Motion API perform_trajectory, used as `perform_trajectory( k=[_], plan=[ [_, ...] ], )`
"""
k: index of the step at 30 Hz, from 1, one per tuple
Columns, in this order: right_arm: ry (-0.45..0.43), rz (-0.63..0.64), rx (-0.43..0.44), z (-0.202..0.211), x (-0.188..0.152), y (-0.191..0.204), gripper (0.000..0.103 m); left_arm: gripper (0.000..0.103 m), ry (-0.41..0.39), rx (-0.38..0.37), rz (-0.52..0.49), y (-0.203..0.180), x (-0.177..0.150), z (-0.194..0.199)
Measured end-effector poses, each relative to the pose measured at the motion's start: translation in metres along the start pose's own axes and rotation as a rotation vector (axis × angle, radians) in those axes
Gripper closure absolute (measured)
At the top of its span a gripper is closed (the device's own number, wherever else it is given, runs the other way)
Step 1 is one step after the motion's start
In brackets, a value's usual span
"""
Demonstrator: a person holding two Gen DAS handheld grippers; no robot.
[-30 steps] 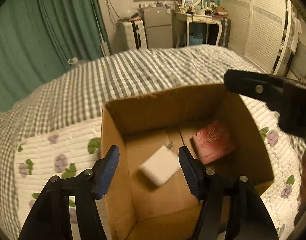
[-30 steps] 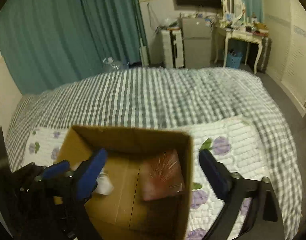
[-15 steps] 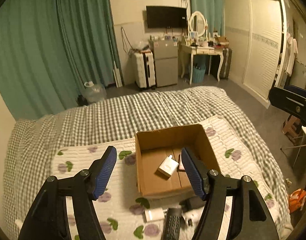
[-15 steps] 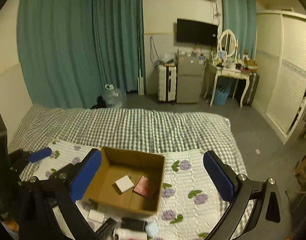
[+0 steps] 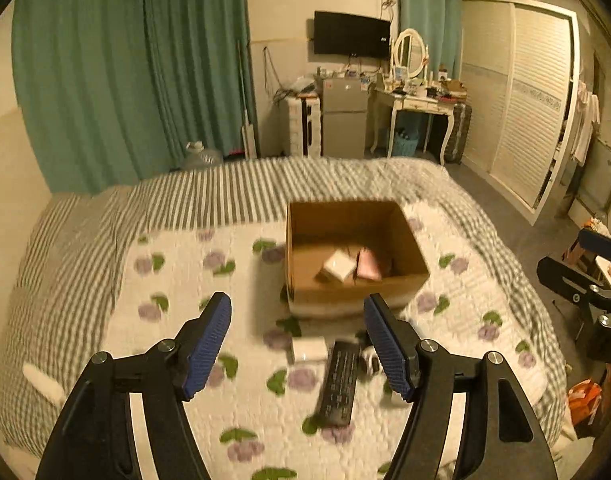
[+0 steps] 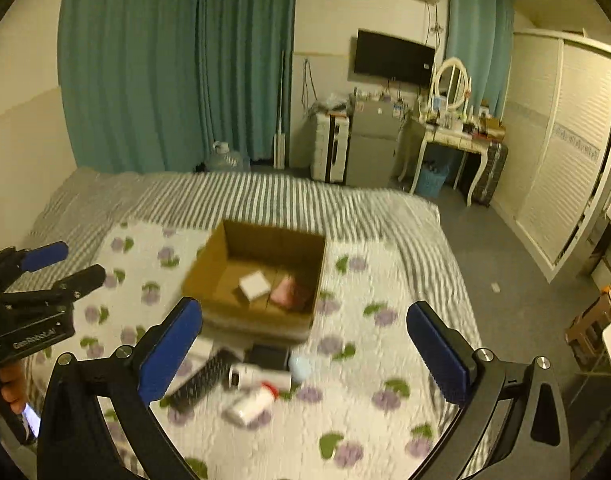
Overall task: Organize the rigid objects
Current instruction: 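Withdraw both tools from the box back toward the remaining objects, then grasp the black remote with the left gripper while the right gripper grasps the white pill bottle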
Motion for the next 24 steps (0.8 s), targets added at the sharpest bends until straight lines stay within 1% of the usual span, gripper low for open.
perform_trajectory(
  k=[3, 6, 7, 10, 13, 15, 17, 18, 20, 24],
  plan=[
    [0.042, -0.021, 0.005, -0.017, -0.028, 0.006, 0.000, 0.031, 0.037, 0.007, 0.010, 0.000, -0.030, -0.016],
    [0.099, -0.044, 0.003, -0.043, -0.055, 0.011, 0.000, 0.031, 0.099, -0.007, 0.041, 0.001, -0.059, -0.039],
    [0.124, -0.044, -0.003, -0.052, -0.062, 0.014, 0.000, 0.031, 0.133, -0.011, 0.048, 0.001, -0.070, -0.051],
    [0.178, -0.034, -0.011, -0.078, -0.080, 0.022, 0.000, 0.031, 0.172, -0.010, 0.049, 0.001, -0.088, -0.073],
    [0.217, -0.038, -0.009, -0.099, -0.089, 0.026, 0.001, 0.031, 0.176, -0.032, 0.050, 0.000, -0.098, -0.087],
    [0.249, -0.035, -0.014, -0.116, -0.094, 0.031, 0.005, 0.031, 0.187, -0.042, 0.045, 0.000, -0.102, -0.097],
    [0.298, -0.032, -0.012, -0.138, -0.100, 0.037, 0.011, 0.031, 0.207, -0.042, 0.043, 0.002, -0.106, -0.108],
    [0.319, -0.033, -0.008, -0.147, -0.103, 0.040, 0.012, 0.031, 0.219, -0.040, 0.043, 0.003, -0.107, -0.113],
    [0.355, -0.036, -0.006, -0.164, -0.109, 0.044, 0.020, 0.031, 0.235, -0.039, 0.042, 0.005, -0.109, -0.121],
    [0.432, -0.047, 0.000, -0.193, -0.121, 0.050, 0.026, 0.031, 0.260, -0.033, 0.035, 0.006, -0.110, -0.134]
  ],
)
Point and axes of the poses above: each gripper's, at about its wrist camera, not at the fingertips, and z roughly against the way its jaws point, y to its left, x to its top, the point moved 1 cm from there along -z, roughly the way its jaws point, and after that the axes turned 1 degree about y, right-handed, at the moved point
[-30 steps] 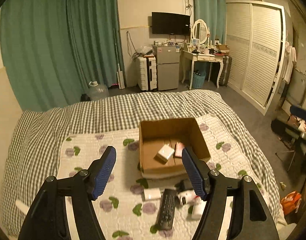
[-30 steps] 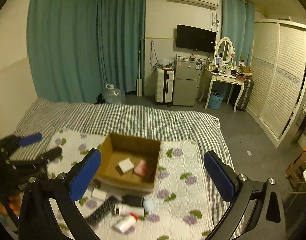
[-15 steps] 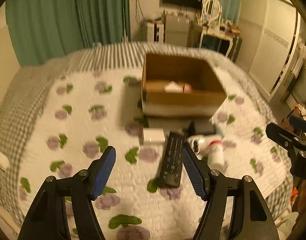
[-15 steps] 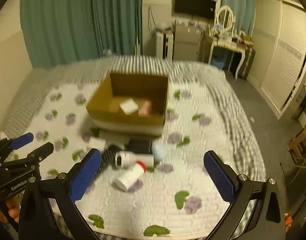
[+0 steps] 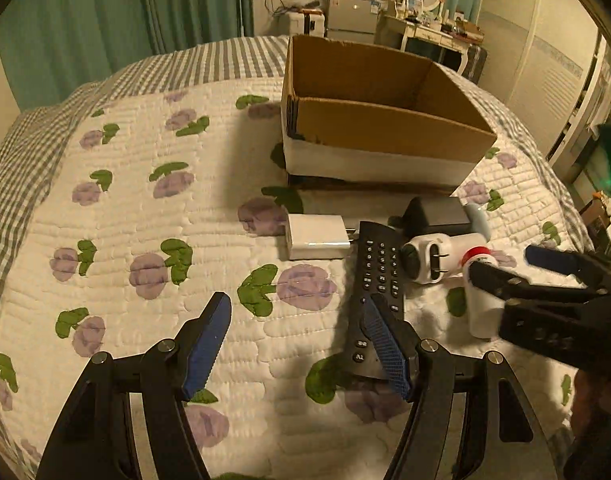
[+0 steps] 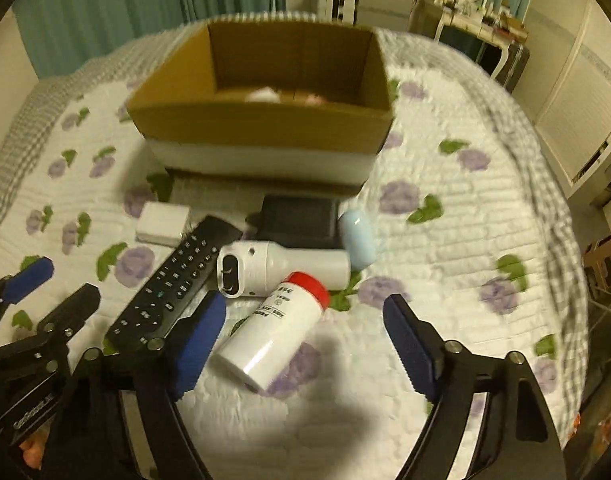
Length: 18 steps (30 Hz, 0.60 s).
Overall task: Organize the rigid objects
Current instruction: 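Grasp the black remote with the left gripper while the right gripper grasps the white pill bottle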
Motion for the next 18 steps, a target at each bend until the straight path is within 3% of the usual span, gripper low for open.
perform_trajectory(
  k=[6, 8, 11, 18],
  plan=[
    [0.102, -0.007, 0.026, -0.032, -0.006, 0.000, 0.032, 0.031, 0.026, -0.010, -0.040, -0.010, 0.004, -0.009],
    [0.091, 0.012, 0.054, -0.030, -0.008, -0.002, 0.051, 0.031, 0.043, -0.012, -0.061, -0.016, 0.004, -0.013],
    [0.081, 0.033, 0.075, -0.025, -0.008, -0.009, 0.061, 0.031, 0.078, -0.024, -0.084, -0.026, 0.005, -0.022],
    [0.071, 0.019, 0.108, -0.020, -0.014, -0.033, 0.066, 0.031, 0.158, -0.058, -0.133, -0.054, 0.010, -0.049]
  ],
)
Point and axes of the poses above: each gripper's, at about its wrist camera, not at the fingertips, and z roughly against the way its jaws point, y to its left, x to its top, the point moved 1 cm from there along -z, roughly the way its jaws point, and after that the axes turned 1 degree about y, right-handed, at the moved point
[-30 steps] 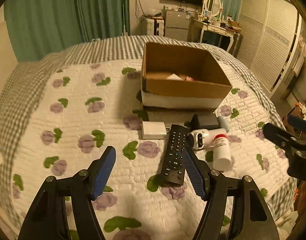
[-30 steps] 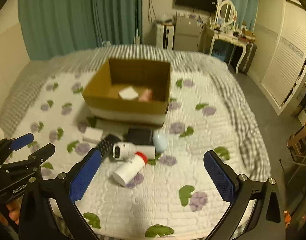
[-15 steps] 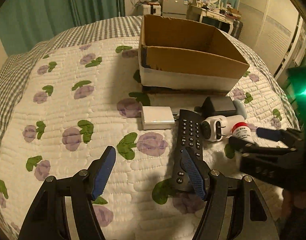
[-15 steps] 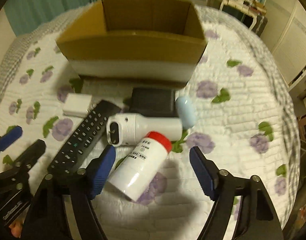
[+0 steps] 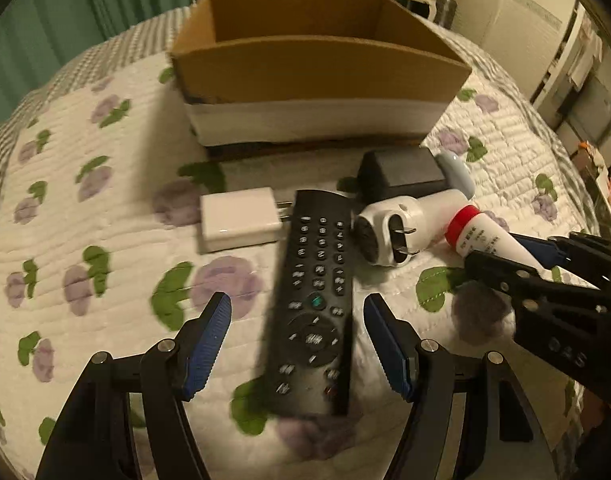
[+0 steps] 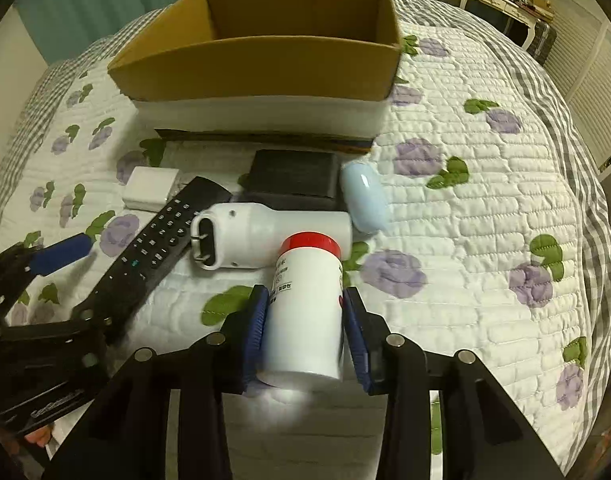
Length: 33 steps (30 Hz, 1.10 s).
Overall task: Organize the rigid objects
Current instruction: 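Grasp the black remote with the left gripper while the right gripper grasps the white pill bottle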
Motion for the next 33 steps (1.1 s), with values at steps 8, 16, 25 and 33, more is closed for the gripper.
perform_trajectory(
  k=[8, 16, 25, 33],
  plan=[
    [0.021, -0.013, 0.019, -0.014, -0.003, -0.009, 0.067, 0.031, 0.061, 0.012, -0.002, -0.005, 0.012, -0.030],
    [-0.014, -0.019, 0.026, -0.007, -0.002, -0.009, 0.067, 0.058, 0.032, -0.014, 0.009, 0.000, 0.008, -0.024],
    [-0.076, 0.001, 0.024, 0.022, -0.005, -0.002, 0.067, 0.061, -0.041, -0.041, 0.040, 0.004, -0.001, 0.014],
    [-0.154, 0.015, 0.012, 0.066, -0.008, 0.005, 0.067, 0.061, -0.108, -0.045, 0.048, -0.005, 0.003, 0.057]
  ],
)
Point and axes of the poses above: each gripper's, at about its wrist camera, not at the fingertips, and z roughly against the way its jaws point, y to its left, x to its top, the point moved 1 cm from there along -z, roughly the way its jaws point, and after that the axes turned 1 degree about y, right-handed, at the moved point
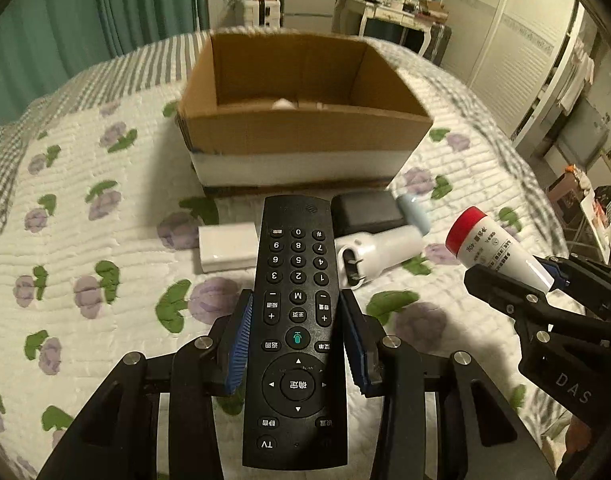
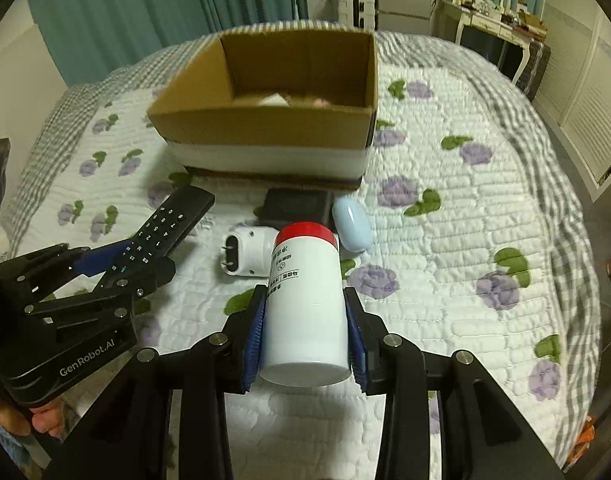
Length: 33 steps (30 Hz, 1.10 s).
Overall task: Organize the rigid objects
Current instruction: 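Grasp the black remote with the left gripper while the right gripper grasps the white pill bottle, then lower the black remote and white pill bottle into the box and open both grippers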
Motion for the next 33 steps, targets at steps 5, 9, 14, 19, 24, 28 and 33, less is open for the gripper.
perform_trajectory(
  k=[5, 9, 14, 19, 24, 28, 33],
  plan=[
    [-0.064, 0.013, -0.009, 0.034, 0.003, 0.006, 0.067, 0.061, -0.082, 0.021, -0.001, -0.003, 0.009, 0.039],
    [-0.118, 0.039, -0.017, 0.059, 0.009, 0.014, 0.067, 0.061, -0.137, 0.034, -0.001, -0.003, 0.014, 0.067],
    [-0.178, 0.077, -0.027, 0.083, 0.025, 0.024, 0.067, 0.061, -0.200, 0.032, -0.003, -0.003, 0.031, 0.094],
    [-0.225, 0.102, -0.039, 0.096, 0.052, 0.029, 0.067, 0.061, -0.229, 0.032, -0.004, 0.000, 0.058, 0.104],
    [-0.255, 0.107, -0.022, 0.095, 0.088, 0.031, 0.067, 0.061, -0.263, 0.035, 0.001, 0.007, 0.091, 0.106],
    [-0.268, 0.109, -0.012, 0.082, 0.122, 0.031, 0.067, 0.061, -0.270, 0.049, 0.015, 0.014, 0.126, 0.092],
    [-0.275, 0.108, -0.009, 0.055, 0.170, 0.026, 0.067, 0.061, -0.264, 0.061, 0.007, 0.016, 0.159, 0.063]
  ],
)
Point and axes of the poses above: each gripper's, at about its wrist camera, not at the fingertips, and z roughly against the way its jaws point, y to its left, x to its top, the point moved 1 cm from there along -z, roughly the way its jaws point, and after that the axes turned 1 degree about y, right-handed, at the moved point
